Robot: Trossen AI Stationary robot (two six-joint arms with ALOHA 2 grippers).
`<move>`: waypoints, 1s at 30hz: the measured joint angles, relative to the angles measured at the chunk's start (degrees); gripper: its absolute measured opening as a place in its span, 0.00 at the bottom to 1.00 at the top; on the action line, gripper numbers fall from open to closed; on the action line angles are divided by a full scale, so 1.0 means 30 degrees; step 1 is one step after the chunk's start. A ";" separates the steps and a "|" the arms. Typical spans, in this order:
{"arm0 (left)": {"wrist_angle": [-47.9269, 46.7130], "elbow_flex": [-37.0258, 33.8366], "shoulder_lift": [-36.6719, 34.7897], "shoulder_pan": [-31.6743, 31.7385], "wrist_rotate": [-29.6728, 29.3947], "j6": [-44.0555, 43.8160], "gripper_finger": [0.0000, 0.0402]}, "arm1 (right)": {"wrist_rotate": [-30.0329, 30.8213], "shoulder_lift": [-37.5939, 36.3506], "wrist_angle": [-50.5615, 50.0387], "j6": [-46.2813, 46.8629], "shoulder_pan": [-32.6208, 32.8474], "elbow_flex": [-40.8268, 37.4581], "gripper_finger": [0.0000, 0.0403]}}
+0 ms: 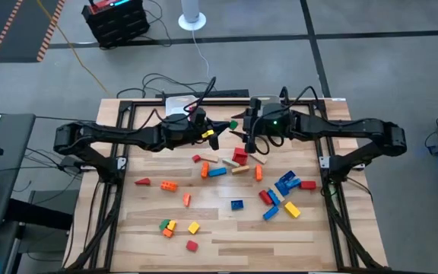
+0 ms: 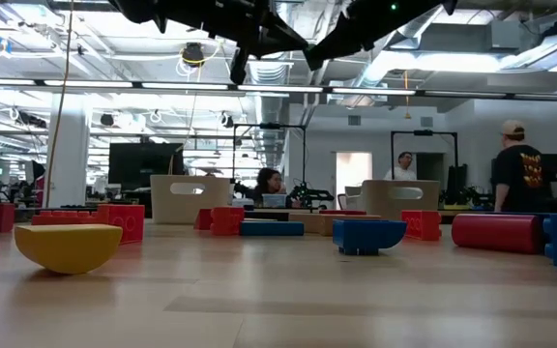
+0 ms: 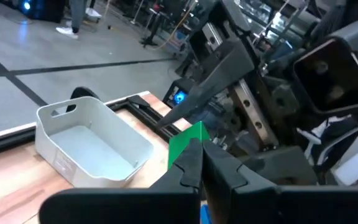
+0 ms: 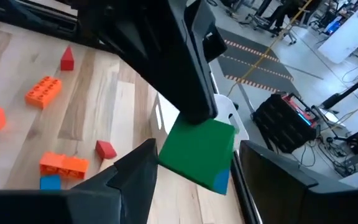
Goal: Sort blocks by size
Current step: Put the green triangle wooden block into the gray bin
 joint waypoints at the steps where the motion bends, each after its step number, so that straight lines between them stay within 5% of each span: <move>1: -0.0028 0.0000 0.0040 0.0000 0.0032 -0.0068 0.00 | 0.0000 0.0000 0.0076 0.0000 -0.0015 0.0000 0.63; 11: 0.0548 0.0007 0.0400 -0.0051 0.0397 -0.0192 0.00 | 0.0002 -0.0012 -0.0871 0.0281 -0.0406 0.0000 0.40; 20: -0.0540 0.0000 0.0308 0.0100 0.0438 -0.1970 0.02 | 0.1538 -0.0124 -0.3284 0.0424 -0.0771 0.0000 0.40; 30: -0.4821 -0.0007 -0.0844 0.0247 0.0847 -0.2464 0.38 | 0.1479 -0.0189 -0.9757 0.5450 -0.5649 0.0000 0.42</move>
